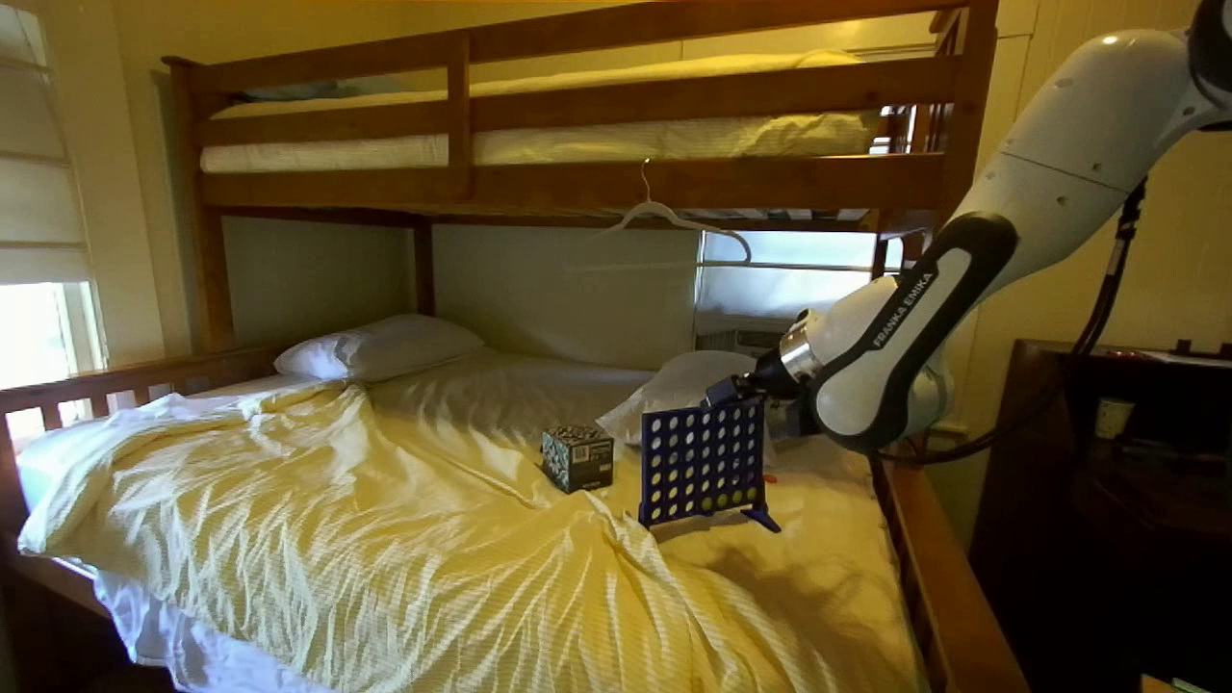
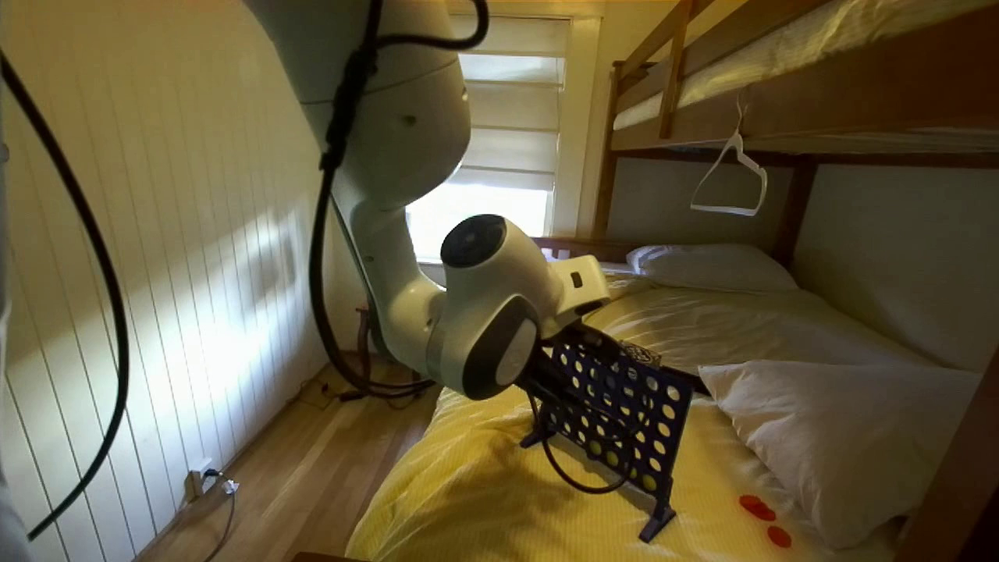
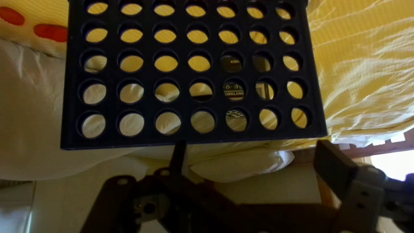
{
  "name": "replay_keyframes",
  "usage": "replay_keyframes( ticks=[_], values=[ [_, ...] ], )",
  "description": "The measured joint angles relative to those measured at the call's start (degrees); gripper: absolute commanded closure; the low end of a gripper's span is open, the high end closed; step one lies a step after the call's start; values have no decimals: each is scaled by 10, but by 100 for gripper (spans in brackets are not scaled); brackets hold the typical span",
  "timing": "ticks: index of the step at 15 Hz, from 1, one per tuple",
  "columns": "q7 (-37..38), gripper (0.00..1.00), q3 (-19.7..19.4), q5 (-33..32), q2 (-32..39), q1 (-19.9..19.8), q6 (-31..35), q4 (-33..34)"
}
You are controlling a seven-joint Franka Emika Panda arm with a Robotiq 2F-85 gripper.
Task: Put the yellow chip inside the gameboard.
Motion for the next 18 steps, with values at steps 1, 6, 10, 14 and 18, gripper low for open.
replay_keyframes(
  ticks=[1, 6, 10, 14, 18],
  values=[
    [1, 0, 0, -12, -11, -5, -21, -3],
    [3, 0, -3, -31, -46, -16, -117, -7],
    [3, 0, -8, -31, -63, -20, -169, -7],
    [-5, 0, -15, -25, -72, -20, -192, -7],
    [-6, 0, -15, -24, -73, -19, -194, -7]
  ],
)
